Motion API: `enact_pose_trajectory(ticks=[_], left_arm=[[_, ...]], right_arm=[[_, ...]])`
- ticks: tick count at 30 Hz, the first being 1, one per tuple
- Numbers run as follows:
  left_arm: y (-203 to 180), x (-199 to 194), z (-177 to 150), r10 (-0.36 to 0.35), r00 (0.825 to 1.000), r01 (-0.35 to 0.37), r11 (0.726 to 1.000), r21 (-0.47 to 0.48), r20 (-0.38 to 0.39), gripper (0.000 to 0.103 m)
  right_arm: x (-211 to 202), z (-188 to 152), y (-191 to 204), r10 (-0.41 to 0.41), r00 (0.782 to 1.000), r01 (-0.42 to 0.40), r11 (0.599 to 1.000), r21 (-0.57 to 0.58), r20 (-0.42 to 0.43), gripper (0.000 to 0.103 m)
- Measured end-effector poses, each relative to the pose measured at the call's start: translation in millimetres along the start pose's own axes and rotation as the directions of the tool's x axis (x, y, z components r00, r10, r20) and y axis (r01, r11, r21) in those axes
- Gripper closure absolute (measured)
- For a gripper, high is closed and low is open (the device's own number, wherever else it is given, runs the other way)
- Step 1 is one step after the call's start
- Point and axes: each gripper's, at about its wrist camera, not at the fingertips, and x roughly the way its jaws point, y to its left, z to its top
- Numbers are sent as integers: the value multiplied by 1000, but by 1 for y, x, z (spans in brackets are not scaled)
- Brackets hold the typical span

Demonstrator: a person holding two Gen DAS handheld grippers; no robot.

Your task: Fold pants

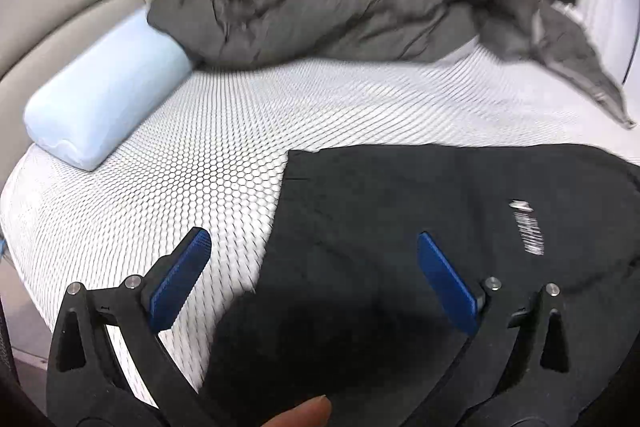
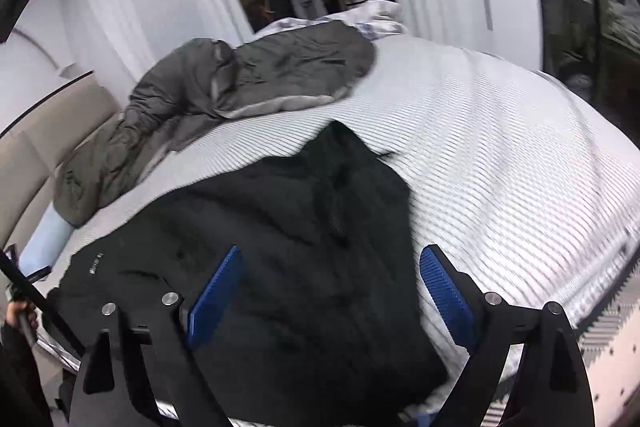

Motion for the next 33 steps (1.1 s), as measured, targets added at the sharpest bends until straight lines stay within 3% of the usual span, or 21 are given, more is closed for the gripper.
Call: enact_pose_trajectory(ticks=[3, 6, 7, 8, 9, 10, 11, 14, 18, 21, 22, 23, 24, 25, 26, 28, 30, 33], left_arm=[[3, 51, 19, -42, 986, 45, 999, 15, -161, 1], [11, 98, 26, -94, 948, 94, 995, -15, -303, 11], [14, 106, 31, -124, 943, 118, 992, -37, -309, 20], [15, 103, 37, -120, 954, 119, 993, -20, -273, 51], [14, 99, 41, -98, 964, 104, 994, 12, -248, 66], [13, 92, 50, -51, 977, 64, 996, 61, -206, 72], [15, 82, 59, -50, 988, 60, 996, 71, -144, 98], [26, 71, 85, -47, 997, 49, 998, 35, -58, 98], [22, 82, 102, -24, 998, 28, 997, 70, -57, 98], [18, 94, 105, -15, 998, 19, 997, 70, -58, 98], [19, 98, 107, -16, 998, 20, 998, 62, -58, 98], [22, 101, 109, -16, 998, 19, 998, 56, -57, 98], [24, 104, 111, -16, 998, 20, 998, 56, -60, 98], [26, 106, 113, -19, 998, 23, 998, 61, -62, 98], [29, 107, 116, -17, 998, 21, 997, 73, -58, 98], [28, 108, 118, -10, 999, 13, 997, 70, -44, 98], [31, 115, 125, -13, 999, 14, 1000, 25, -41, 98], [26, 140, 129, 43, 995, -43, 999, -3, -94, 94]], right_arm=[[22, 15, 19, 17, 1000, -18, 1000, -22, -26, 11], [45, 28, 32, 15, 999, -17, 999, -51, -44, 11], [51, 31, 36, 13, 999, -16, 998, -66, -48, 11], [55, 33, 37, 6, 999, -9, 997, -73, -50, 11], [61, 37, 37, -11, 998, 7, 997, -81, -56, 11], [67, 40, 38, -23, 998, 18, 996, -85, -63, 11], [73, 43, 36, -39, 996, 33, 995, -90, -76, 11], [96, 56, 25, -69, 992, 59, 994, -90, -110, 11], [150, 82, 19, -35, 982, 16, 994, -107, -183, 14], [194, 101, 15, -39, 969, 12, 994, -112, -244, 44], [212, 107, 13, -34, 960, 5, 994, -105, -278, 59], [230, 111, 11, -38, 947, 5, 995, -104, -319, 65], [243, 112, 12, -51, 935, 7, 992, -126, -351, 90], [250, 114, 15, -64, 925, 6, 988, -156, -374, 93], [250, 116, 19, -77, 931, 7, 981, -194, -358, 95], [242, 130, 28, -112, 956, 38, 964, -264, -270, 95], [236, 150, 25, -148, 972, 97, 961, -260, -184, 95], [252, 169, 15, -171, 967, 135, 973, -189, -190, 93]])
